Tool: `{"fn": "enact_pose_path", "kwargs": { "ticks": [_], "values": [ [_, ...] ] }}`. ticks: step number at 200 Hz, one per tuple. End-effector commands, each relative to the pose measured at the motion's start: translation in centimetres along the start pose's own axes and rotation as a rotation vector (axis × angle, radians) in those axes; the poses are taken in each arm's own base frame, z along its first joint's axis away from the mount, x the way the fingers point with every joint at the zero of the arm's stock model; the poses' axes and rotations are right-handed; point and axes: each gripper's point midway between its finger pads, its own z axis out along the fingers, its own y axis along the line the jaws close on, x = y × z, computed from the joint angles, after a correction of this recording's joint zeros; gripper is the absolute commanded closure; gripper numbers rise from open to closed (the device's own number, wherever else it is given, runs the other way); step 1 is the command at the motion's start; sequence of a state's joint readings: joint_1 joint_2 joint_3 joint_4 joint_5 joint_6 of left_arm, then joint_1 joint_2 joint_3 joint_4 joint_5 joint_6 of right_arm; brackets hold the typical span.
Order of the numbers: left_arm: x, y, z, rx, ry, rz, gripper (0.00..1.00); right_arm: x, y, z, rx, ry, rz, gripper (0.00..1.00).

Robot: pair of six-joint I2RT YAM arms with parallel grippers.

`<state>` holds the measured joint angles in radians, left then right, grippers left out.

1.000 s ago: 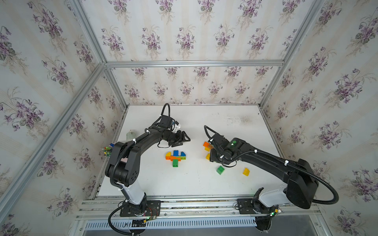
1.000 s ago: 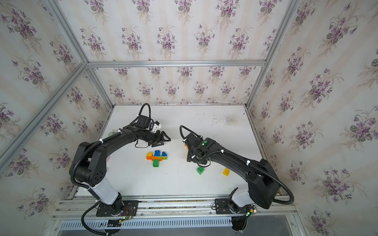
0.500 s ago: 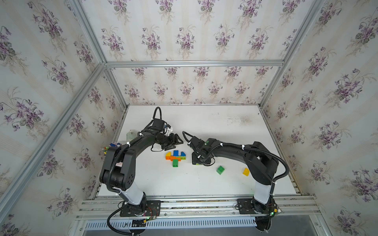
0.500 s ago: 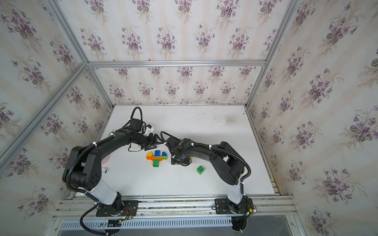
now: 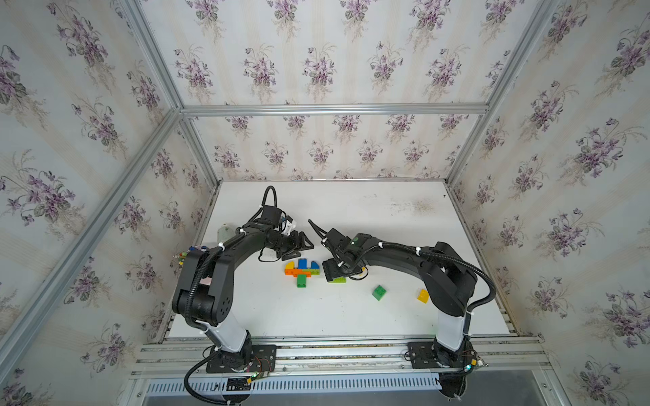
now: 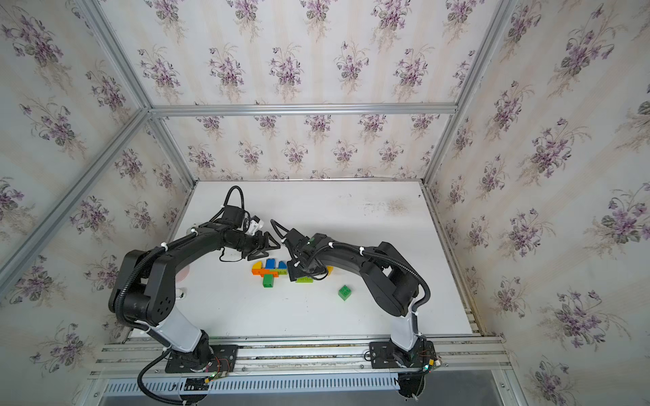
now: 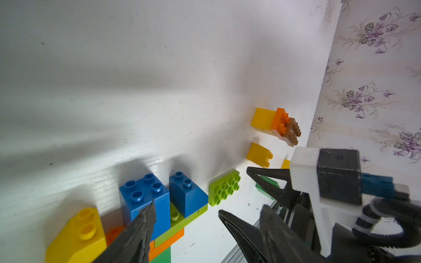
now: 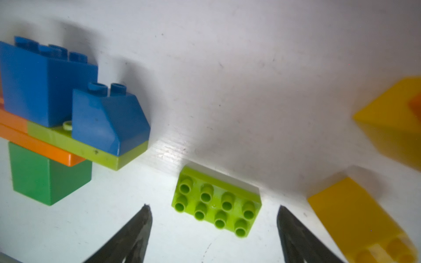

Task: Assemble a fork with lego
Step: Place the lego brick at the center of the board, then pick up the lego brick from the center of the board.

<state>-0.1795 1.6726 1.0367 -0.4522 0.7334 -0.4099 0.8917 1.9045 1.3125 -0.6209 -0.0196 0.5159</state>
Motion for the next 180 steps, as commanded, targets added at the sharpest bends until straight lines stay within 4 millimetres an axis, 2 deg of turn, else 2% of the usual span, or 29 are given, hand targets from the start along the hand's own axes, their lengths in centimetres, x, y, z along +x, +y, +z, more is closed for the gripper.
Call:
{"fn": "enact_pose_path", "kwargs": {
  "ticks": [1, 33, 76, 118, 154, 180],
  "values": [
    [0.2, -0.3, -0.2, 0.015, 0.009, 0.013, 0.26, -1.1, 0.8, -0.1, -0.074, -0.018, -0.092, 0.16],
    [0.7, 0.2, -0.4, -0.008, 0.003, 0.007, 0.26, -2.0, 2.1, 0.3, -0.172, -0.003, -0.157, 0.17],
    [1.1, 0.6, -0.7, -0.019, -0.007, -0.009, 0.25, 0.3, 1.7, 1.6, -0.187, 0.070, -0.156, 0.17],
    [1.4, 0.8, -1.1, -0.028, -0.018, -0.015, 0.24, 1.9, 0.7, 0.5, -0.163, 0.065, -0.142, 0.18],
    [1.7, 0.6, -1.4, -0.025, -0.024, -0.017, 0.24, 3.2, 1.4, 0.3, -0.143, 0.071, -0.162, 0.20],
    [1.9, 0.6, -1.6, -0.025, -0.031, -0.016, 0.24, 3.3, 1.9, -0.1, -0.107, 0.053, -0.187, 0.24]
  ]
}}
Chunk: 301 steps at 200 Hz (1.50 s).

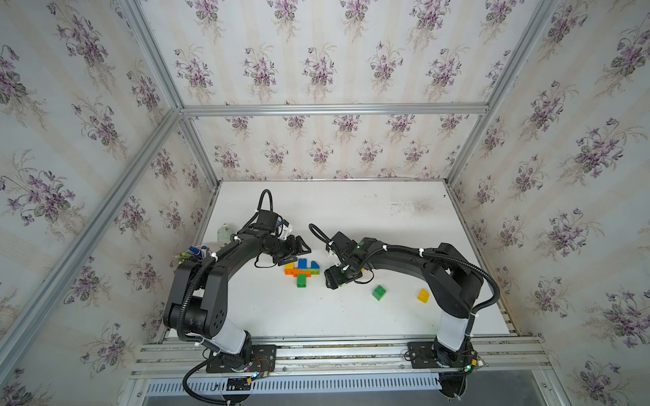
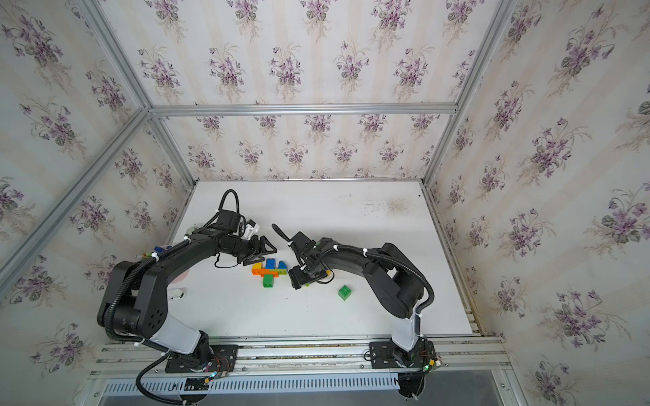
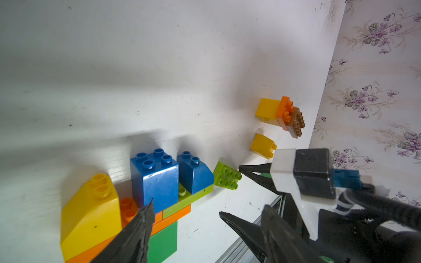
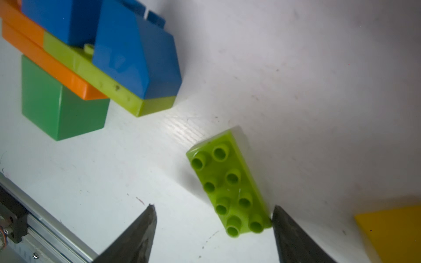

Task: Assemble a fork with lego
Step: Pick up the lego brick from the center of the board.

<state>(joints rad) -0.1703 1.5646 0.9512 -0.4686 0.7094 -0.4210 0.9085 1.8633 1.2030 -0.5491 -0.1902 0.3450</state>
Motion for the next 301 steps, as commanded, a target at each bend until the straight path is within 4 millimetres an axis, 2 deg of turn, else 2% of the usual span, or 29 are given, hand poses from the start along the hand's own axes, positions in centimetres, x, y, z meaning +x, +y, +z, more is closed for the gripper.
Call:
{"fn": "enact_pose_path", "kwargs": {
  "ticks": [1, 60, 147, 204, 262, 301],
  "values": [
    [0.1, 0.0, -0.2, -0.005, -0.009, -0.002, 0.24, -0.2, -0.2, -0.6, 0.056, -0.021, 0.000, 0.24],
    [0.4, 0.3, -0.1, -0.008, -0.008, -0.006, 0.24, -0.6, -2.3, -1.2, 0.218, 0.009, -0.036, 0.39],
    [0.3, 0.4, 0.3, -0.004, 0.000, -0.009, 0.24, -0.3, -1.3, 0.2, 0.218, 0.050, -0.054, 0.45],
    [0.2, 0.5, 0.4, -0.003, 0.001, -0.010, 0.23, -0.4, -1.9, 0.5, 0.279, 0.058, -0.062, 0.50],
    [0.3, 0.8, 0.5, -0.003, 0.001, -0.015, 0.23, 0.5, -1.8, 1.2, 0.287, 0.087, -0.068, 0.54],
    [0.4, 1.3, 0.5, -0.012, 0.000, -0.027, 0.23, 0.6, -1.6, 1.4, 0.282, 0.093, -0.065, 0.63]
  ]
}}
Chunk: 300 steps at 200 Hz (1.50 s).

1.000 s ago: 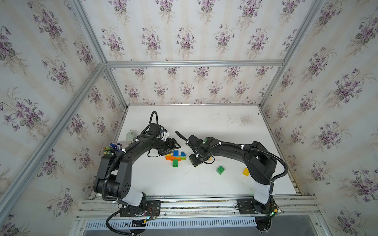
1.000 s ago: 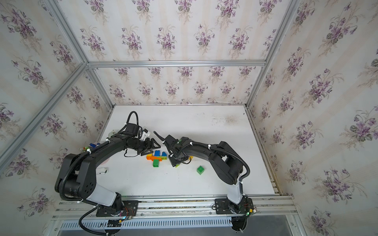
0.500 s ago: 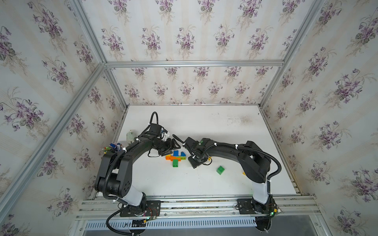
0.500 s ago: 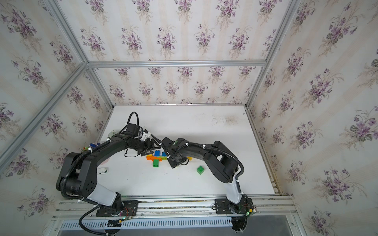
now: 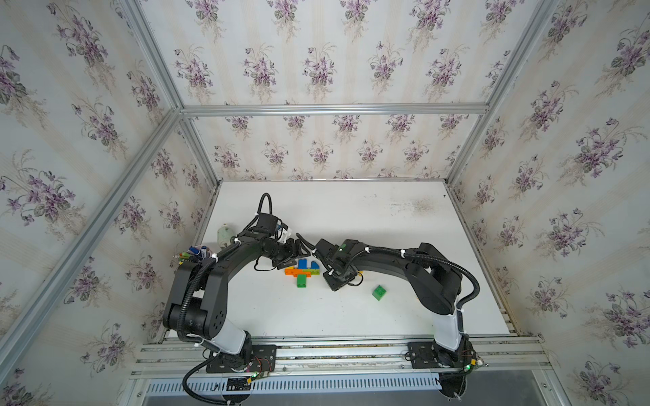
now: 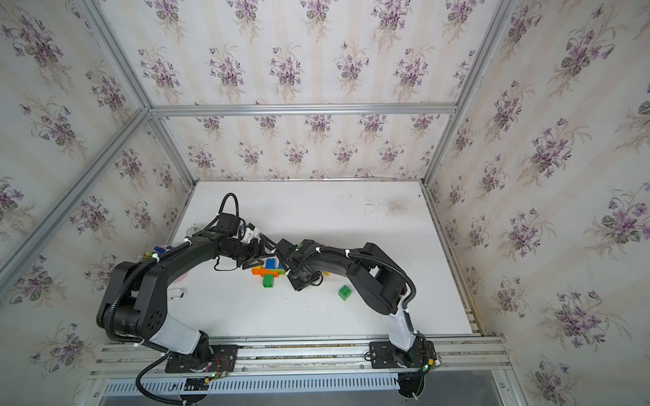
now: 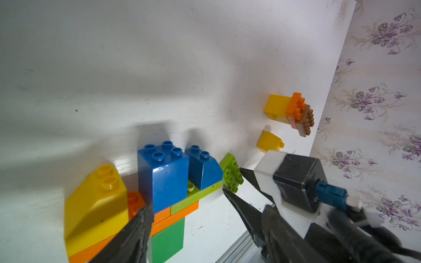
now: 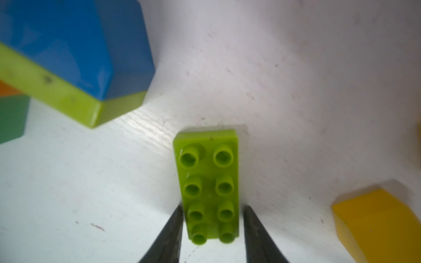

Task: Assemble a fork with lego
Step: Pick up the lego brick from the center of the board, then assemble the lego brick with the lego brick.

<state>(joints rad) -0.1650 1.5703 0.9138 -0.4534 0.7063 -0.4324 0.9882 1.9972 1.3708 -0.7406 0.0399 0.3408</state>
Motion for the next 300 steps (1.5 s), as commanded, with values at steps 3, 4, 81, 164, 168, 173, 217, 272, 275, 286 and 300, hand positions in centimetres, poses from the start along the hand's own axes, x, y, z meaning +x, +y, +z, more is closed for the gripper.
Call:
{"fn": "enact_pose_path", "kwargs": {
  "ticks": [3, 4, 81, 164, 168, 173, 217, 272, 275, 286, 300],
  "values": [
    [-0.3, 0.2, -0.1, 0.002, -0.014, 0.002, 0.23, 0.6, -0.3, 0.4, 0.022, 0.025, 0.005, 0.64],
    [-0.4, 0.2, -0.1, 0.001, -0.015, 0.002, 0.23, 0.6, -0.3, 0.4, 0.023, 0.025, 0.004, 0.65],
    [-0.5, 0.3, -0.6, 0.010, -0.015, -0.012, 0.23, -1.5, -0.7, -2.5, 0.001, -0.045, -0.008, 0.79],
    [-2.0, -3.2, -0.9, 0.124, -0.009, 0.005, 0.22, -4.3, -5.6, -7.7, -0.012, -0.131, -0.113, 0.78],
    [-2.1, -3.4, -0.8, 0.126, -0.005, 0.007, 0.22, -4.4, -6.0, -7.7, -0.007, -0.134, -0.122, 0.78],
    [-2.2, -3.7, -0.8, 0.129, -0.003, 0.012, 0.22, -4.5, -6.4, -7.8, -0.005, -0.138, -0.133, 0.78],
    [-3.0, -5.8, 0.5, 0.128, 0.042, 0.044, 0.22, -5.2, -8.3, -9.0, -0.031, -0.161, -0.243, 0.76],
    [-3.7, -7.9, 3.1, 0.147, 0.100, 0.060, 0.22, -6.2, -10.6, -8.9, -0.081, -0.161, -0.277, 0.75],
    [-3.8, -8.0, 3.2, 0.150, 0.102, 0.059, 0.22, -6.3, -10.8, -9.0, -0.082, -0.164, -0.273, 0.75],
    [-4.0, -8.6, 3.7, 0.167, 0.107, 0.060, 0.22, -6.5, -11.3, -9.0, -0.086, -0.169, -0.271, 0.75],
    [-4.4, -9.3, 4.3, 0.193, 0.109, 0.060, 0.22, -6.6, -11.5, -8.8, -0.095, -0.167, -0.282, 0.75]
  ]
}}
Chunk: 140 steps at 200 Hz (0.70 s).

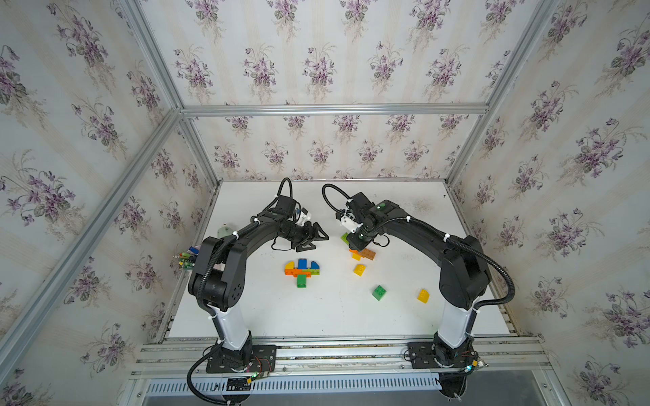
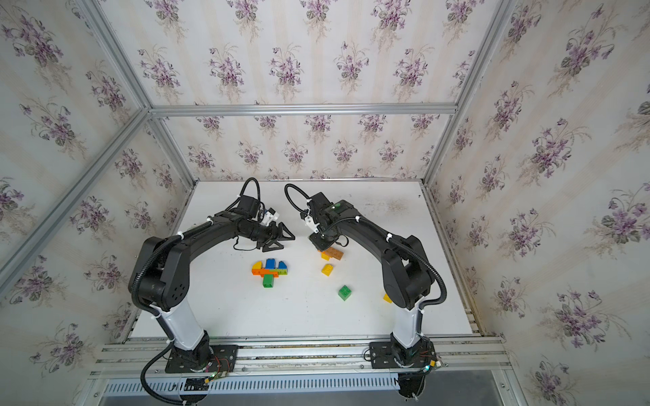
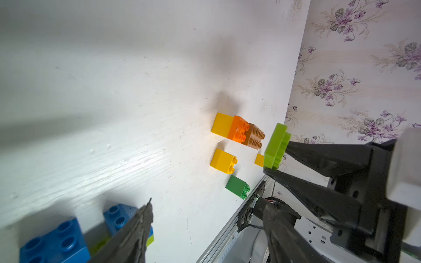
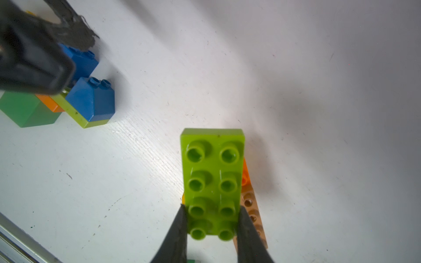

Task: Assemble a fork with lego
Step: Assemble the lego brick with the lego brick.

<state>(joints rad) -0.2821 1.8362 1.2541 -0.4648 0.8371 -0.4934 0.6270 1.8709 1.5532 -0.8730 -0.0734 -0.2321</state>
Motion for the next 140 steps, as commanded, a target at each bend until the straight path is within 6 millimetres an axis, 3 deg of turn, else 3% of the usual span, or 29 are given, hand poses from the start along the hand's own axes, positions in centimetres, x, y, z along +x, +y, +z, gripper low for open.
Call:
{"fn": "enact_pose_path", "kwargs": {
  "ticks": [1, 55, 140],
  "values": [
    [-0.9, -1.3, 0.7, 0.052, 0.000, 0.001, 0.22, 0.0, 0.2, 0.2, -0.044, 0.005, -0.058, 0.75],
    [-1.8, -3.1, 3.1, 0.109, 0.047, 0.000, 0.23, 0.4, -0.4, 1.4, -0.071, 0.023, -0.079, 0.74],
    [-2.4, -3.6, 4.9, 0.178, 0.063, -0.021, 0.32, 0.2, -0.9, 2.8, -0.091, 0.017, -0.092, 0.74]
  ]
}}
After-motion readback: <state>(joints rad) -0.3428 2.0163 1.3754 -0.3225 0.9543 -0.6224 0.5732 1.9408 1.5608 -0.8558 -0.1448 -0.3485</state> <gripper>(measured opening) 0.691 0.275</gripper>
